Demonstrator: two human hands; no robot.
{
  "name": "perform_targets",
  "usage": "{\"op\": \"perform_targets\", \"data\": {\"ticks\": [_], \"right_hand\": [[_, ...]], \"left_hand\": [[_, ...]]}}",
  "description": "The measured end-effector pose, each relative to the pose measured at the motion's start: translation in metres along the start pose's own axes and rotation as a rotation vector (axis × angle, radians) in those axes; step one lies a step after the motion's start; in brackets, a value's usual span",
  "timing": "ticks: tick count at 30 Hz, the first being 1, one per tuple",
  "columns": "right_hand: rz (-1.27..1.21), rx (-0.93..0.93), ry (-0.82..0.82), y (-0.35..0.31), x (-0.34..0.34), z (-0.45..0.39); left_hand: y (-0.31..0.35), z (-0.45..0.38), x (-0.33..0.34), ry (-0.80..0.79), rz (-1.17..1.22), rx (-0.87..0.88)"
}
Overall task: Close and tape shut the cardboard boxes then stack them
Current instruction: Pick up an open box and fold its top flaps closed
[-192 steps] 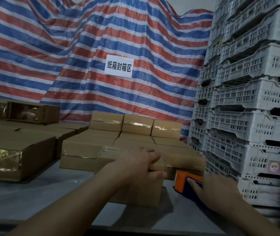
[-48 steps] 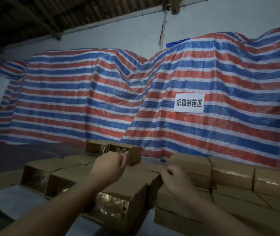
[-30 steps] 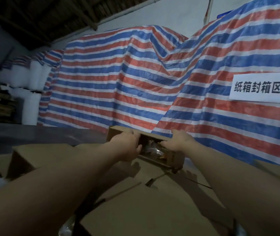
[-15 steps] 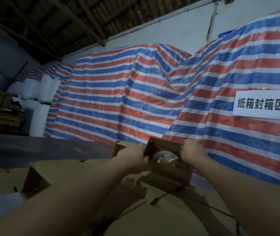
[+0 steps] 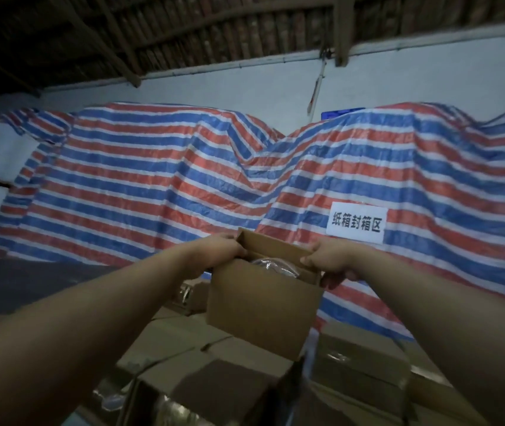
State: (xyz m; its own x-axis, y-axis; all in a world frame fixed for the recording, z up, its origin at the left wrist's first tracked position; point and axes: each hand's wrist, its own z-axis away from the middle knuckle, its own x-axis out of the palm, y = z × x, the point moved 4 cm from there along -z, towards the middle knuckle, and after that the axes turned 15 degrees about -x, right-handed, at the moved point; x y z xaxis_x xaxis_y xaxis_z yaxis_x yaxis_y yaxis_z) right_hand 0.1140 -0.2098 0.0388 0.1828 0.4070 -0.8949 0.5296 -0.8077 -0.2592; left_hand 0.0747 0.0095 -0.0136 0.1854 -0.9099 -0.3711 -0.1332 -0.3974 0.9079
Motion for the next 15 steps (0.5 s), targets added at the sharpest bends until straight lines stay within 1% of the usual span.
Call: {"op": "perform_targets", "data": {"ticks": [2,4,7,9,12,15], "right_hand": [[-0.026,0.032,-0.041,0.0,-0.017,0.042],[-0.064,0.078,-0.077,0.003,-0.034,0.085],[-0.106,0.147,-0.1,0.012,-0.058,0.146],[-0.107,0.177,-0.134,0.016,-0.069,0.184],[-0.105,0.217,-0.201,0.026,-0.079,0.231],[-0.092,0.258,-0.232,0.043,-0.087,0.264]], "left_hand": [[0.016,0.036,0.013,-0.152,0.168,-0.02],[0.026,0.07,0.028,-0.249,0.289,-0.056],[0.029,0.111,0.054,-0.323,0.387,-0.105],[0.027,0.135,0.077,-0.383,0.427,-0.103],[0.028,0.163,0.113,-0.413,0.494,-0.065],[0.033,0.183,0.149,-0.45,0.583,-0.098]]}}
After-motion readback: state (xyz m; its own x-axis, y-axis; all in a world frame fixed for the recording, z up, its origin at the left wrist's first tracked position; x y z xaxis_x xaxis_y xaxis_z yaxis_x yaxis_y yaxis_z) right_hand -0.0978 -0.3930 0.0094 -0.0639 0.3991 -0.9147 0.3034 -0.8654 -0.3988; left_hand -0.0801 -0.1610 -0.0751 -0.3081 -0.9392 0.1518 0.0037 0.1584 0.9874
